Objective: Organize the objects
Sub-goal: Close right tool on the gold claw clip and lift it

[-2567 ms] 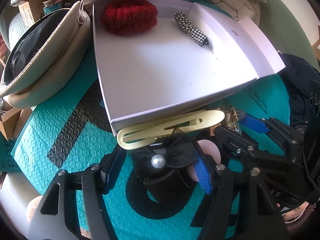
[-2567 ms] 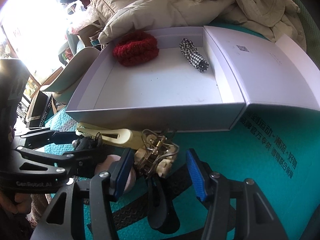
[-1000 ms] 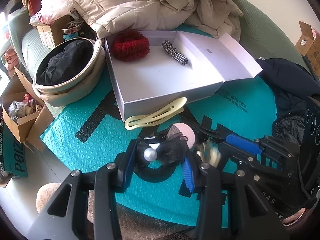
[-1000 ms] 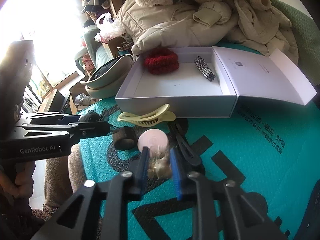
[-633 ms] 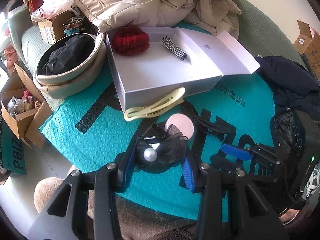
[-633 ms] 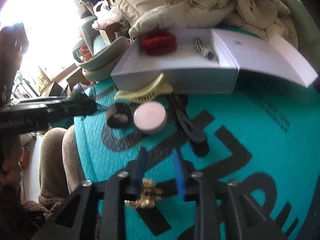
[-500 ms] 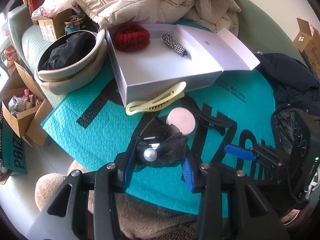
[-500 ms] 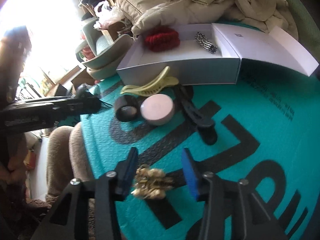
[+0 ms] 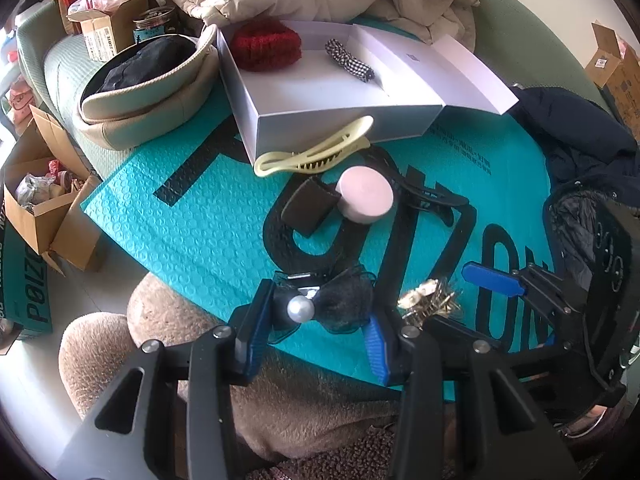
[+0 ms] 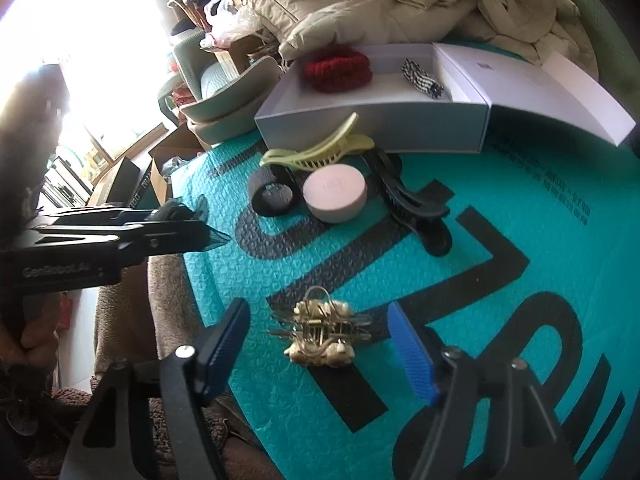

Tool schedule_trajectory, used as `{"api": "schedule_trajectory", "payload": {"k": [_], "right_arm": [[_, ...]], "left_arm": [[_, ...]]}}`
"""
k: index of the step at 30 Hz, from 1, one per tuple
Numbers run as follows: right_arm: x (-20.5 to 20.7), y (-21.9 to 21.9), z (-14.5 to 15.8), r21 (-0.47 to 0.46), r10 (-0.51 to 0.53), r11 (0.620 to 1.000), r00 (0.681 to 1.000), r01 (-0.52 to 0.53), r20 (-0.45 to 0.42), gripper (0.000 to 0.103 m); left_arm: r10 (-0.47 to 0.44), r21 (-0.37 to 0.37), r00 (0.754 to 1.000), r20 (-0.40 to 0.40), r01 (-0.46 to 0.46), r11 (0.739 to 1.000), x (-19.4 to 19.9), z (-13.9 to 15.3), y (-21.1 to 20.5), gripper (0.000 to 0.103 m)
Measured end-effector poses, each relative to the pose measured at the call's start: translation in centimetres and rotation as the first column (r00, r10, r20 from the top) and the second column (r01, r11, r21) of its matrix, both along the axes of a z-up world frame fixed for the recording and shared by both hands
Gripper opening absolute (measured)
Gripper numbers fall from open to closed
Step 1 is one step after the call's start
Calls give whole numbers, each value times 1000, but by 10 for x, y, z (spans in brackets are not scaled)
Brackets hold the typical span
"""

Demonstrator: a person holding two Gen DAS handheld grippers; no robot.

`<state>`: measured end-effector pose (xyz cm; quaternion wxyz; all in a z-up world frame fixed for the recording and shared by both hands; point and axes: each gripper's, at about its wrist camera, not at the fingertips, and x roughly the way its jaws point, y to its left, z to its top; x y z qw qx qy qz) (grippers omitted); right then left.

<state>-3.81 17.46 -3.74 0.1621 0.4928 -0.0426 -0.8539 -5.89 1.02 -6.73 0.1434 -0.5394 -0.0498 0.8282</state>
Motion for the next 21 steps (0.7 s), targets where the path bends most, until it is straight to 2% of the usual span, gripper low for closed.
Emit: {"api": "schedule_trajectory", "payload": {"k": [10, 15, 17, 21], "right_arm": [[-1, -6, -13, 3, 8, 1000, 999, -8, 39, 74], [-1, -9, -19, 39, 5, 999, 999, -6, 35, 73], [0, -8, -20, 37, 7, 999, 1000, -8, 30, 62], [1, -8, -17, 36, 9, 999, 1000, -9, 3, 58]], "left_arm": [[-5, -8, 1000, 2, 5, 1000, 1, -1, 2, 40], [-1, -14, 1000, 9, 1, 1000, 1, -3, 0, 40], [1, -16, 1000, 12, 0, 1000, 1, -4, 0, 40], [3, -17, 1000, 15, -3, 1000, 0, -6, -1, 40]]}}
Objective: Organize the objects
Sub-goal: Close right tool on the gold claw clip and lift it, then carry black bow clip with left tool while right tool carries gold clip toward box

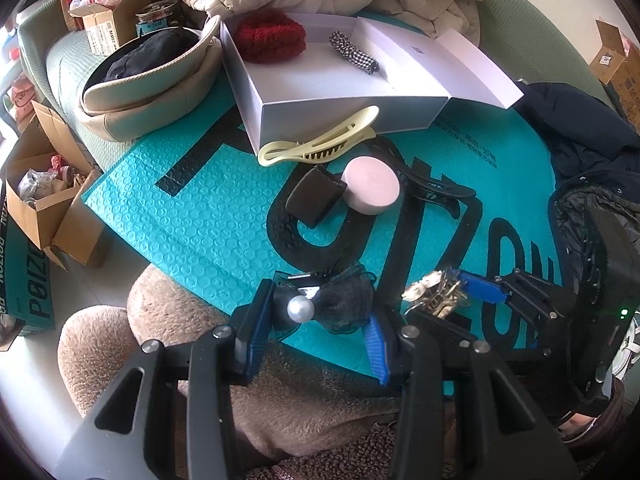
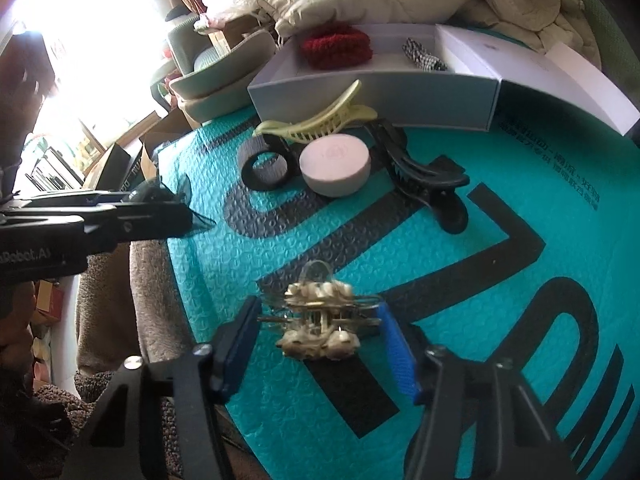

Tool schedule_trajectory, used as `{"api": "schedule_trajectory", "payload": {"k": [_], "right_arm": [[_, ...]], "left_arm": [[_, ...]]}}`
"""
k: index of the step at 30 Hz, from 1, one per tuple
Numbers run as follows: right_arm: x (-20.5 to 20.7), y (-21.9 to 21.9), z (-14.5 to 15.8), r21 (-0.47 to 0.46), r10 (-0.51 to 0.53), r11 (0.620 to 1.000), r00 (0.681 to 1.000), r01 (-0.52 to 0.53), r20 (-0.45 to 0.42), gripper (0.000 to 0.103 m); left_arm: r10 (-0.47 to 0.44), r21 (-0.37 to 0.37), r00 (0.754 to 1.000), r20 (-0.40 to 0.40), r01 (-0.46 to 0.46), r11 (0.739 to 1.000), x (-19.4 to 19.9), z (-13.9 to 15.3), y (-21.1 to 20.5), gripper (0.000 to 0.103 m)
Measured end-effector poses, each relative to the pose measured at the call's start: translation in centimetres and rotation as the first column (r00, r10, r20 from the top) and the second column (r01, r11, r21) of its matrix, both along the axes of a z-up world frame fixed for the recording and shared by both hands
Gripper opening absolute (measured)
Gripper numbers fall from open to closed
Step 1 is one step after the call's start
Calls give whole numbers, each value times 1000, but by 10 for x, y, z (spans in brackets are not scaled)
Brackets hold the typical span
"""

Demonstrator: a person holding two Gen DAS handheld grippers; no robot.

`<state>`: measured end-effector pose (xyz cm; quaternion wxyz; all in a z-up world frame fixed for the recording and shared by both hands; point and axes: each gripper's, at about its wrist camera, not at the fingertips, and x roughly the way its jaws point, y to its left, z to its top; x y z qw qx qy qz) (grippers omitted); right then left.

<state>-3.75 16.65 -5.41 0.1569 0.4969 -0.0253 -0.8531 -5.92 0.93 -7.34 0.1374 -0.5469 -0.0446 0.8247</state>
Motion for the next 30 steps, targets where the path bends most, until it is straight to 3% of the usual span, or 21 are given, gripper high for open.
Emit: {"api": "schedule_trajectory", "payload": {"k": [8, 30], "right_arm": [[-2, -1, 6, -5, 18, 1000, 1000, -18, -2, 58], [-26, -25, 71, 62, 129, 991, 982, -121, -136, 58]], "left_arm": [[-6, -6, 1000, -9, 6, 1000, -1, 5, -1, 40], [-42, -47, 995, -95, 37, 998, -31, 70, -3, 40]]}}
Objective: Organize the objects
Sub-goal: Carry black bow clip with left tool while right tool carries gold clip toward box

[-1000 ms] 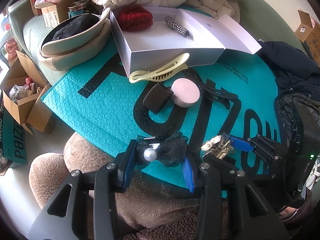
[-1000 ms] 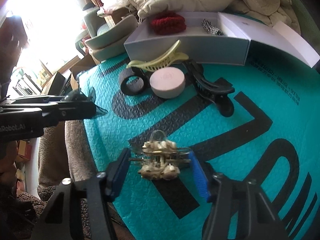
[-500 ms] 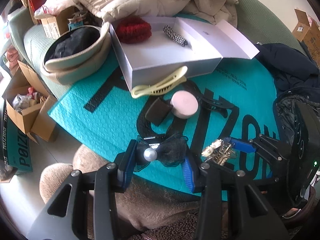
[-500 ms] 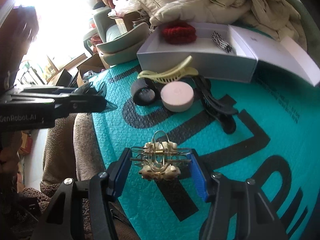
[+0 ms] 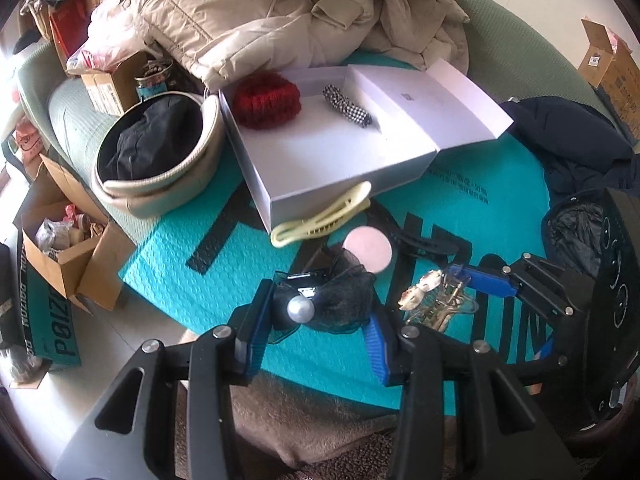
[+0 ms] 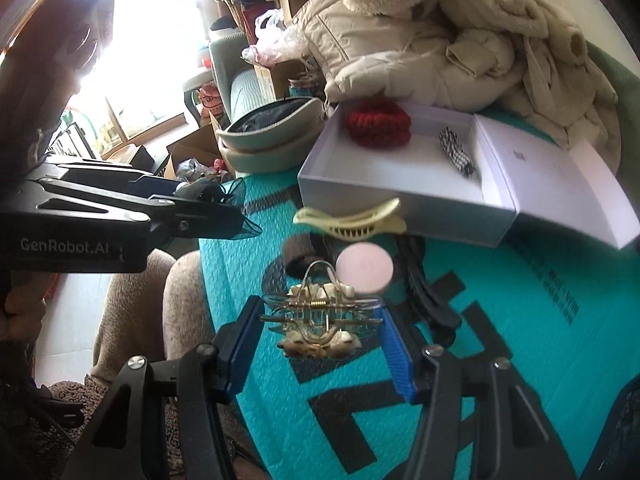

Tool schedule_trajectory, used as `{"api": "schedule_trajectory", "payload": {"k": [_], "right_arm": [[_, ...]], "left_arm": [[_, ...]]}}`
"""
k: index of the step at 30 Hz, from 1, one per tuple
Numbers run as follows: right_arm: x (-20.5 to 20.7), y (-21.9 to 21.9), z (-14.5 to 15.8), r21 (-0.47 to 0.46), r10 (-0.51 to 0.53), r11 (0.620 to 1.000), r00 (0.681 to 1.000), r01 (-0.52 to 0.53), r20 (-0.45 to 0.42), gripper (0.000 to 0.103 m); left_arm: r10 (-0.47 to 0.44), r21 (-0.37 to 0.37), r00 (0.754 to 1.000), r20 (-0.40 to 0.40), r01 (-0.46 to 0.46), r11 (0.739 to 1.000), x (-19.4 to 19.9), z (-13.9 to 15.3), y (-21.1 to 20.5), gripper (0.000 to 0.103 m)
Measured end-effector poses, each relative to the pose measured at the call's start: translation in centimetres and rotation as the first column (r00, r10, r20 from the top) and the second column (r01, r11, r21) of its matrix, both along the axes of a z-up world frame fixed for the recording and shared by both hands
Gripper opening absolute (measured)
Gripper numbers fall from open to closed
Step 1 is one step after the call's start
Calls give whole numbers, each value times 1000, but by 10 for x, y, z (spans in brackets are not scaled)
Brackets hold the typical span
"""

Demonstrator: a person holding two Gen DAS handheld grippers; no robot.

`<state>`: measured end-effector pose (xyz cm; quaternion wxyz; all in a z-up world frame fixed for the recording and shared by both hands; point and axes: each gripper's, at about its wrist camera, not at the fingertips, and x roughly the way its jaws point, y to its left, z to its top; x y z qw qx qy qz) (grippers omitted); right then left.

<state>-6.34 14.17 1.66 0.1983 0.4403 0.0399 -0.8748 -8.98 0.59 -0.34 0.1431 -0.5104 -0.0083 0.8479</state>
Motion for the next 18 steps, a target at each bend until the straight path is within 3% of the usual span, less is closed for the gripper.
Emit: {"api": "schedule_trajectory", "payload": {"k": [18], "right_arm": [[-72, 15, 17, -1, 7, 1000, 1000, -7, -26, 58]], "left_arm": [[1, 2, 1000, 12, -1, 1000, -69, 1, 12, 40]]}}
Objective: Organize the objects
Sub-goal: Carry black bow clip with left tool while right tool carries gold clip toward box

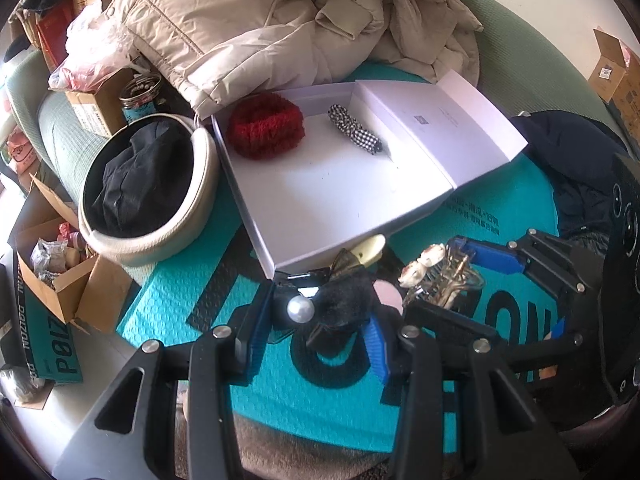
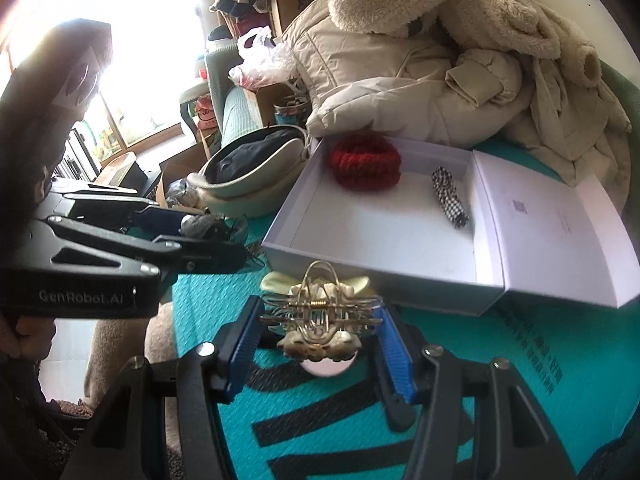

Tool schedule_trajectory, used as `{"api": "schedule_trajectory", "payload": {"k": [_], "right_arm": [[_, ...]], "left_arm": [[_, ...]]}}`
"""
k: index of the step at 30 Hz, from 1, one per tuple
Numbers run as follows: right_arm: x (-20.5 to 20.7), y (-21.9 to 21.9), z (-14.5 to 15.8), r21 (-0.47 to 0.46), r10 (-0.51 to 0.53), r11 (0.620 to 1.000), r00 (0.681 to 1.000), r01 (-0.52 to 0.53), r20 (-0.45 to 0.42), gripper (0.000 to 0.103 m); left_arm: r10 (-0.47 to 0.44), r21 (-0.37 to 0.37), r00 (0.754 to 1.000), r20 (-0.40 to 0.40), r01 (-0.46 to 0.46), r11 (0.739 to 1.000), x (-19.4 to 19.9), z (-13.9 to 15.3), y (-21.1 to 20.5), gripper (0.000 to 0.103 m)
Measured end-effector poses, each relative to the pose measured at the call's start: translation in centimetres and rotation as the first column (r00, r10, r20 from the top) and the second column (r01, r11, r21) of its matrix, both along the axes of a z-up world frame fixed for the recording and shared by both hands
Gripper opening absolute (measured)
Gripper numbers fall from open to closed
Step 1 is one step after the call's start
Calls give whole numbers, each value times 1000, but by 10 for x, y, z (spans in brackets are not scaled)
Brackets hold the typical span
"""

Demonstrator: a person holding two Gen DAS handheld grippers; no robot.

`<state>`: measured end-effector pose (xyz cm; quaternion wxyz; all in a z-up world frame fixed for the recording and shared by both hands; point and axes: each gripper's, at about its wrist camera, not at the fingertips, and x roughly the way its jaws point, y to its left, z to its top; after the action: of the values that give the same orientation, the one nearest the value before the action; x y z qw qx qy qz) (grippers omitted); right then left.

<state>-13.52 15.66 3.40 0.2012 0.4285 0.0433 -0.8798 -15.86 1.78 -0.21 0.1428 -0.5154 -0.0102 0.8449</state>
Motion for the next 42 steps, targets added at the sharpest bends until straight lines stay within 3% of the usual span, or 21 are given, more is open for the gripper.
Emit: {"api": "schedule_trajectory", "payload": {"k": [16, 42], "right_arm": [[-64, 30, -8, 6, -23, 1000, 1000, 23, -6, 58], [-151, 36, -57, 44, -36, 998, 998, 34, 50, 58]], "left_arm": [[-44, -18, 999, 4, 44, 999, -79, -13, 32, 40], [-61, -68, 997, 53, 65, 996, -173, -83, 42, 40]]}}
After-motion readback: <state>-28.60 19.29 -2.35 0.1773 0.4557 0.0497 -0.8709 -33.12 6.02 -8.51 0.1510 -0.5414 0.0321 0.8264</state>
